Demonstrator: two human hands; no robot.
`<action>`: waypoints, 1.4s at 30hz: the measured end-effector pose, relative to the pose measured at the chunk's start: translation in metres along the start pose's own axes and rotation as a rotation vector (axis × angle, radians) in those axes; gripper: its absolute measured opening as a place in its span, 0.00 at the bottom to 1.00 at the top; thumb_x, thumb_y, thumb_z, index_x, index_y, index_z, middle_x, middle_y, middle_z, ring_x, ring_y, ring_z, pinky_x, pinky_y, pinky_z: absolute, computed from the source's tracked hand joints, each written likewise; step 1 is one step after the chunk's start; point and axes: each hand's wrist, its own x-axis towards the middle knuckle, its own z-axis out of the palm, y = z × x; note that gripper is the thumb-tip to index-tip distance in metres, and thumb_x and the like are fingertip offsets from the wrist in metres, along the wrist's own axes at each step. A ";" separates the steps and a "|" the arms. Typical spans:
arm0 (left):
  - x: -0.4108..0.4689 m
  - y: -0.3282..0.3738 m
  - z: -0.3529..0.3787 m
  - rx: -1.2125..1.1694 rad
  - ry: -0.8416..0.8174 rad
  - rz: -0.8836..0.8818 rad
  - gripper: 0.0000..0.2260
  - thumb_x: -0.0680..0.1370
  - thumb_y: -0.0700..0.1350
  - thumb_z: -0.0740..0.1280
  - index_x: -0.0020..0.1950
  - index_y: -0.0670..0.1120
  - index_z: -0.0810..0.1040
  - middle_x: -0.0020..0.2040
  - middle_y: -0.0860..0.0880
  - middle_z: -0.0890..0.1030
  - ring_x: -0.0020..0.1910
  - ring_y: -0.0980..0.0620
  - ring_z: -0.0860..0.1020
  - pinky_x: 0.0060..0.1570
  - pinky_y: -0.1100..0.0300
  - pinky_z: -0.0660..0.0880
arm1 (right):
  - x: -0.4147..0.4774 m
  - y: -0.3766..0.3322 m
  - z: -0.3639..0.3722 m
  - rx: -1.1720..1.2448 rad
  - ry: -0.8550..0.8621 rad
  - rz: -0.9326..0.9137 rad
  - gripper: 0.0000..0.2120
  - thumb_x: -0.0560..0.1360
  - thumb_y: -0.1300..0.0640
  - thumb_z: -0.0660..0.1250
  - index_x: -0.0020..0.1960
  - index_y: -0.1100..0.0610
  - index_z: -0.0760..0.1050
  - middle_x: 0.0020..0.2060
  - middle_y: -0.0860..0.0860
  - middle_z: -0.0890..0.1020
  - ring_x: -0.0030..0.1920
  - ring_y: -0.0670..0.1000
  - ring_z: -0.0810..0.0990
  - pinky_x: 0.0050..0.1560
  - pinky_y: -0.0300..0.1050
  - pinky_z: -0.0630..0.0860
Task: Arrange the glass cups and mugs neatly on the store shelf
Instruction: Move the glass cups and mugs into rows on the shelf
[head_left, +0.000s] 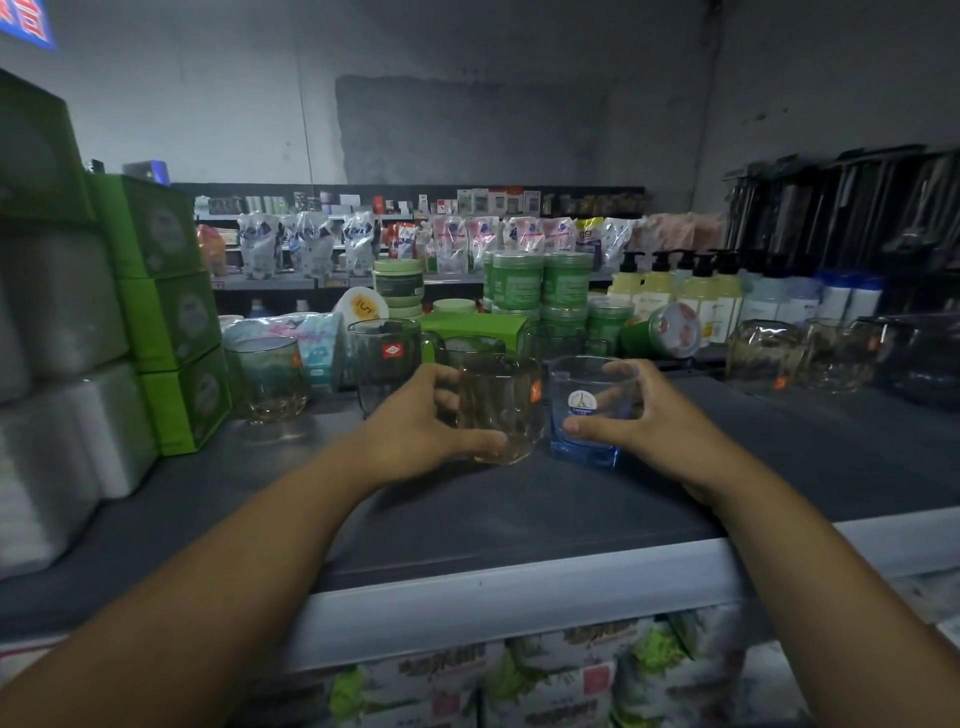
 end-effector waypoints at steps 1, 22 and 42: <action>0.000 0.001 0.000 -0.018 0.009 0.008 0.34 0.70 0.39 0.80 0.70 0.45 0.66 0.58 0.43 0.80 0.43 0.50 0.83 0.48 0.55 0.83 | 0.001 0.001 0.000 0.002 -0.001 0.000 0.38 0.66 0.50 0.82 0.70 0.51 0.67 0.56 0.49 0.81 0.55 0.40 0.77 0.46 0.35 0.69; -0.006 0.036 0.007 0.077 0.009 0.044 0.33 0.58 0.61 0.84 0.57 0.49 0.81 0.49 0.50 0.87 0.51 0.50 0.85 0.56 0.45 0.82 | 0.016 -0.006 -0.036 -0.143 0.085 -0.075 0.35 0.61 0.45 0.85 0.62 0.54 0.74 0.50 0.48 0.83 0.50 0.44 0.81 0.44 0.38 0.75; 0.063 0.193 0.274 0.018 0.156 0.104 0.31 0.56 0.65 0.82 0.51 0.49 0.83 0.45 0.55 0.86 0.48 0.54 0.85 0.57 0.47 0.81 | -0.009 0.124 -0.347 -0.060 0.016 -0.138 0.31 0.61 0.46 0.84 0.60 0.49 0.76 0.50 0.42 0.83 0.49 0.38 0.80 0.44 0.35 0.74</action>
